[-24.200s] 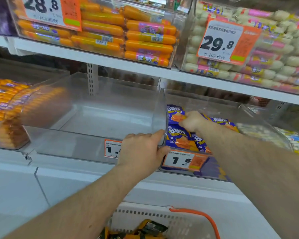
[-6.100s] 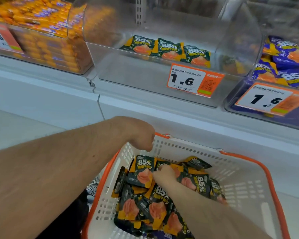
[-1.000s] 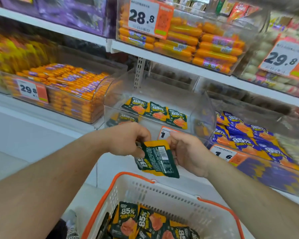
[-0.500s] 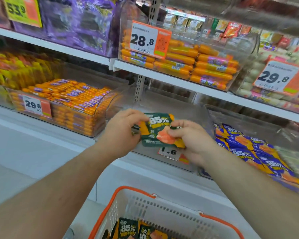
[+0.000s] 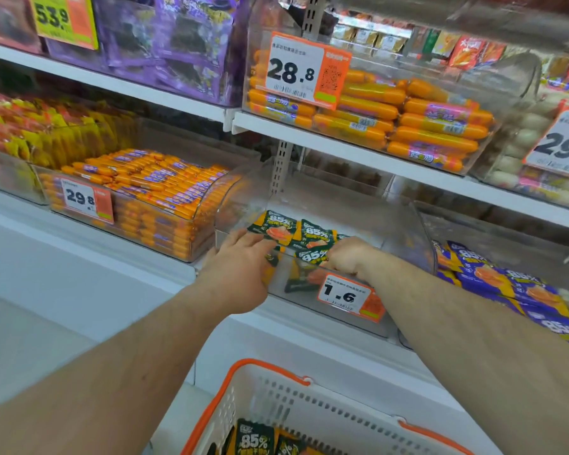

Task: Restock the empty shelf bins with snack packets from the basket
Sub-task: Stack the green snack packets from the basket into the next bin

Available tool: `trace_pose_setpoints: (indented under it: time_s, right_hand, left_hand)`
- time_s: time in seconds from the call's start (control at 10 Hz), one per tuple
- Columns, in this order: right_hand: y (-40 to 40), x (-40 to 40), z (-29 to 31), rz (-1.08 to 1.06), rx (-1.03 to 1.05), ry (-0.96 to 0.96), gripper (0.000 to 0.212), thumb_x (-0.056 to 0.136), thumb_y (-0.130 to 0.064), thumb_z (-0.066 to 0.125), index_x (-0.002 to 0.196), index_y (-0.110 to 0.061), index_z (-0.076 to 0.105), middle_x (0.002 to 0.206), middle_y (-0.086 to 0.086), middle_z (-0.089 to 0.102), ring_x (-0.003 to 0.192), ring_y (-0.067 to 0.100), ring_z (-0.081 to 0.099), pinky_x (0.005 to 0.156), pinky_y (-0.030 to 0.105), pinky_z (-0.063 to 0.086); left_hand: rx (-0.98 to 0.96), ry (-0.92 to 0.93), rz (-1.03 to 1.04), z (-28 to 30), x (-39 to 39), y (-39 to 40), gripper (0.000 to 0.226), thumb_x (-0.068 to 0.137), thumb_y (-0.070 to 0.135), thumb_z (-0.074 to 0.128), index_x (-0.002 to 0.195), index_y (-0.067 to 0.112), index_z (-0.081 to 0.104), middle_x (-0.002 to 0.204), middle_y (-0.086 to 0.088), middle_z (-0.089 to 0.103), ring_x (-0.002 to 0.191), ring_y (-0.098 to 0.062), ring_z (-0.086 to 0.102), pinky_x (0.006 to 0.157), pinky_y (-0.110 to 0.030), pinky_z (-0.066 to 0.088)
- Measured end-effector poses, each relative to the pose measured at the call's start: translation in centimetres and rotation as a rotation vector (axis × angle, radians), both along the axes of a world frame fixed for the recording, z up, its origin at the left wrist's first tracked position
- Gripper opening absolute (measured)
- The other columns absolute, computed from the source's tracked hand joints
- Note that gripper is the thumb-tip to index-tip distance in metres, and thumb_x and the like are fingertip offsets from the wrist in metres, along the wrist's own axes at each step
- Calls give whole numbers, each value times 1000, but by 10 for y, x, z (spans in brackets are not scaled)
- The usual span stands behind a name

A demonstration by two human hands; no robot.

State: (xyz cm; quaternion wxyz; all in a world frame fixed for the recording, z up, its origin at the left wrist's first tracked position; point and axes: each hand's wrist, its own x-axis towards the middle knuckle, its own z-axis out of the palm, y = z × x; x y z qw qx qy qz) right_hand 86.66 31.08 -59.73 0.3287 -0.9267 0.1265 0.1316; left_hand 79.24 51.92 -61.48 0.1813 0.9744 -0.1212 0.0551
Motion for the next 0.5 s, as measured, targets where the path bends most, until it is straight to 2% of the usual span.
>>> trace_pose_setpoints:
  time_s: [0.1, 0.2, 0.3, 0.4, 0.5]
  right_hand:
    - [7, 2, -1, 185, -349, 132, 26, 96, -34, 59, 98, -11, 69, 95, 5, 64, 89, 23, 62, 81, 31, 51]
    - [9, -1, 2, 305, -516, 220, 25, 93, -39, 62, 97, -15, 68, 90, -5, 59, 70, 9, 55, 63, 22, 46]
    - [5, 9, -6, 340, -528, 155, 33, 89, -43, 66, 101, -12, 68, 93, 1, 68, 74, 12, 62, 65, 18, 47]
    - [0, 18, -18, 248, -219, 60, 26, 92, -11, 61, 118, -9, 61, 113, 5, 64, 72, 9, 56, 60, 9, 48]
    - [-13, 48, -48, 234, 23, 79, 44, 93, -8, 57, 136, -10, 51, 135, 15, 57, 88, 16, 57, 93, 30, 53]
  left_hand:
    - [-11, -6, -3, 0, -1, -1, 65, 88, 27, 55, 148, 32, 29, 154, 10, 25, 146, -16, 5, 114, -52, 23]
    - [-11, -13, 3, 1, -2, -3, 61, 89, 31, 54, 145, 30, 32, 152, 7, 28, 145, -18, 8, 112, -51, 27]
    - [-7, -4, 17, 1, -3, -4, 61, 88, 29, 56, 145, 30, 32, 150, 6, 29, 144, -19, 9, 109, -49, 31]
    - [11, 0, 21, 0, -2, -5, 67, 86, 27, 60, 145, 29, 30, 150, 5, 28, 144, -20, 8, 108, -48, 34]
    - [14, 0, 24, 0, -2, -6, 69, 85, 26, 61, 146, 29, 29, 150, 5, 28, 144, -21, 8, 107, -49, 35]
